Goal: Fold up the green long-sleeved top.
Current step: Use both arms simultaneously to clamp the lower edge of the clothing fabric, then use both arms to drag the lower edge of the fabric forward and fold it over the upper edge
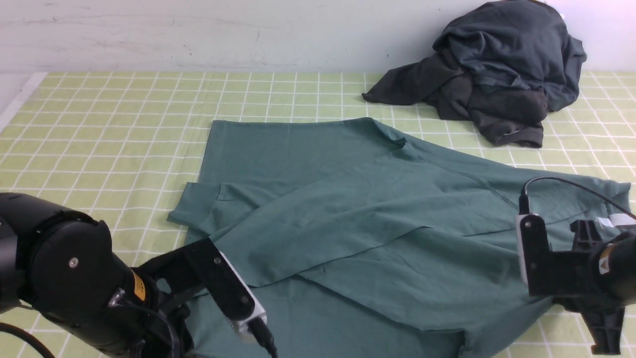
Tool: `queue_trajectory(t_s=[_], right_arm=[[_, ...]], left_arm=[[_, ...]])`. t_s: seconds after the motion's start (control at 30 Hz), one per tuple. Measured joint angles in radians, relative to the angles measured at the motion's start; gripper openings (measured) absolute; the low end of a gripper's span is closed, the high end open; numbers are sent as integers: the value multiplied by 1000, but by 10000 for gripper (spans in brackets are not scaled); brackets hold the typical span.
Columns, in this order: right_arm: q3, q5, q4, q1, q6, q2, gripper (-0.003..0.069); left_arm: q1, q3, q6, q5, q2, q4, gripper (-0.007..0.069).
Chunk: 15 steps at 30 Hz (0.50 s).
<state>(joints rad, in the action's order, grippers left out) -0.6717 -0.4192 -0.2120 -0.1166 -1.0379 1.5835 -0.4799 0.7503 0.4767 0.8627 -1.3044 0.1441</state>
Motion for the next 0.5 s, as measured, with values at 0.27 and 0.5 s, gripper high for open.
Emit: queue_trajectory(t_s=[0.27, 0.5], right_arm=[[-121, -144, 55, 0, 332, -99, -3], [-369, -112, 51, 26, 397, 12, -3]], left_arm=[[72, 156, -348, -63, 44, -113, -3], [188, 334, -542, -366, -125, -255, -3]])
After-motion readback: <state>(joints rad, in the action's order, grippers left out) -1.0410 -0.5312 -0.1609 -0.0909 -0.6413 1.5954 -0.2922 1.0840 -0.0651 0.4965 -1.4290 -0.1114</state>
